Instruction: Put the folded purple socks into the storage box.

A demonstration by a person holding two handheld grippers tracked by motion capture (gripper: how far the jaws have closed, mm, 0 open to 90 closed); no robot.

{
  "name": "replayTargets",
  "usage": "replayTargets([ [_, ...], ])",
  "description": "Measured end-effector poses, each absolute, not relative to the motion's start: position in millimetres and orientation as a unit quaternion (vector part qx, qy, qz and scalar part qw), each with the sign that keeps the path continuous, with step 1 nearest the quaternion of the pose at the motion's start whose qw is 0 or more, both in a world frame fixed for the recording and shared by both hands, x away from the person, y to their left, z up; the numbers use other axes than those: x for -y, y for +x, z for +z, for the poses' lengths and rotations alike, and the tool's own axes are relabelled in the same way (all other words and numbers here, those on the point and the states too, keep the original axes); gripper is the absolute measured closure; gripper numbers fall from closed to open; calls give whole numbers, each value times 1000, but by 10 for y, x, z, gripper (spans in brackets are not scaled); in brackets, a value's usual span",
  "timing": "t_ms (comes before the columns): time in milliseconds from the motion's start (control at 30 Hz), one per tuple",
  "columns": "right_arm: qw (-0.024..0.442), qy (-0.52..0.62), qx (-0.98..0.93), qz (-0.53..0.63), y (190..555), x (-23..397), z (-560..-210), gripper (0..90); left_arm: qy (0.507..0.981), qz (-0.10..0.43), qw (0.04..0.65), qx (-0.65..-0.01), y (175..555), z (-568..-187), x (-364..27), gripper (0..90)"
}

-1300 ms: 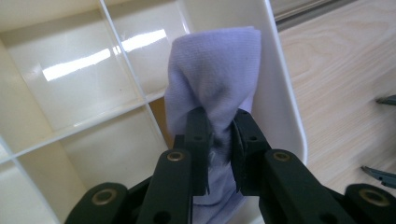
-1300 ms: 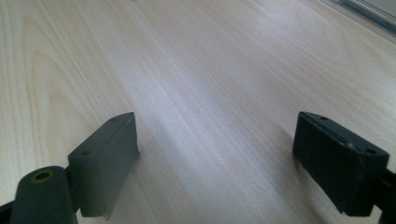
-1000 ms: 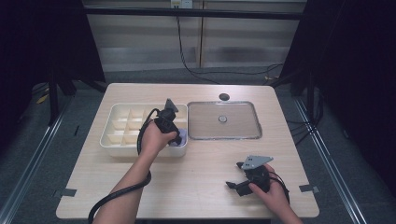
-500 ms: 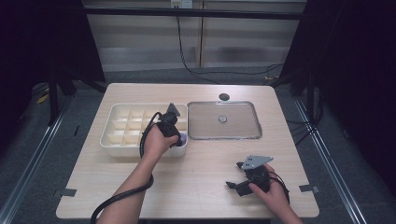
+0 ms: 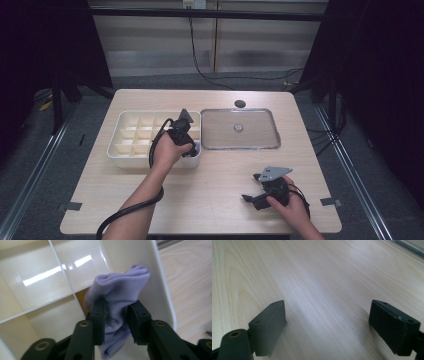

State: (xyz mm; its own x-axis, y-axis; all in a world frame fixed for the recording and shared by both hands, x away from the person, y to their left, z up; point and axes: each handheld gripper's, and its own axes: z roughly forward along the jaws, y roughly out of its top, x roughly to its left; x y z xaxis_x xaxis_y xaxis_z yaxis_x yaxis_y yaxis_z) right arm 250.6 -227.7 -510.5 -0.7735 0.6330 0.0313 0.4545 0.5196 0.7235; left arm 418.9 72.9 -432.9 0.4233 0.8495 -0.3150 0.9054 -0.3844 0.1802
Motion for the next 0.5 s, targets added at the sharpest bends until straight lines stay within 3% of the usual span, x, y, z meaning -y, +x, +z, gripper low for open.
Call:
replayTargets([
  [500, 121, 314, -863, 377, 2508, 2277, -5106, 135, 828, -67, 182, -526, 4235, -3983, -788, 685],
])
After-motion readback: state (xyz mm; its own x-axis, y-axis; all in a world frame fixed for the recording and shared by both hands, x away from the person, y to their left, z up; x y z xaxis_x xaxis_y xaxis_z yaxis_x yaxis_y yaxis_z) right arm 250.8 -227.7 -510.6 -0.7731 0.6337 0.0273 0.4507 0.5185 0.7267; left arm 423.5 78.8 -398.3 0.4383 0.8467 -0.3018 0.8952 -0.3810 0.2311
